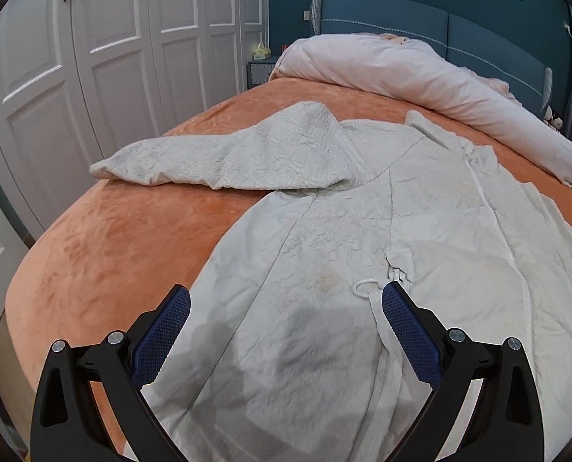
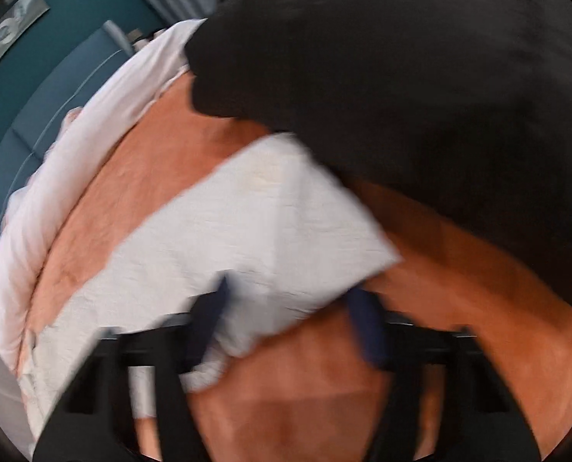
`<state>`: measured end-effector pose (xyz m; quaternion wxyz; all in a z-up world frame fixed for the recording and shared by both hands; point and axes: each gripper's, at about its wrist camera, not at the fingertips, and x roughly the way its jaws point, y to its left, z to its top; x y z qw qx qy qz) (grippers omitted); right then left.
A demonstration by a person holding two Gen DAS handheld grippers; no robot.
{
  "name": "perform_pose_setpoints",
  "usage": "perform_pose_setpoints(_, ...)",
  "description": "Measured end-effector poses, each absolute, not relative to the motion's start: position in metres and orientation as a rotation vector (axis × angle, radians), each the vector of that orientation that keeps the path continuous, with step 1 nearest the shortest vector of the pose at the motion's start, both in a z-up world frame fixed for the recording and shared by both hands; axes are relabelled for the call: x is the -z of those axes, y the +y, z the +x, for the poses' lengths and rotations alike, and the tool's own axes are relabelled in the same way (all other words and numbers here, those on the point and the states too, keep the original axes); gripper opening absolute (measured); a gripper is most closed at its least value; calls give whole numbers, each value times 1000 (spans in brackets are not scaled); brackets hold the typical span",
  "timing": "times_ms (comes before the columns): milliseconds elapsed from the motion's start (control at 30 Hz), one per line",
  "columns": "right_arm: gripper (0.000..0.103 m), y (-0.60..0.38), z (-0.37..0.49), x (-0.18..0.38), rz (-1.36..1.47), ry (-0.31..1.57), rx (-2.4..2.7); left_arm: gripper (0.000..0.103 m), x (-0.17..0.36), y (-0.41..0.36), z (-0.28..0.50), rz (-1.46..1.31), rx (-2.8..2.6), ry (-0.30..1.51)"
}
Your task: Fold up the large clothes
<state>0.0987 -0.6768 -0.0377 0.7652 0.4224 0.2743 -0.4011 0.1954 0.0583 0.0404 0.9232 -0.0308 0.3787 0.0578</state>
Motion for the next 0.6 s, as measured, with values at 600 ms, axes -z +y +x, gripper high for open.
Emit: perform_pose_setpoints(600,24,-232,319,-97,258,662,-297,98,-72,86,233,-270,-27,719)
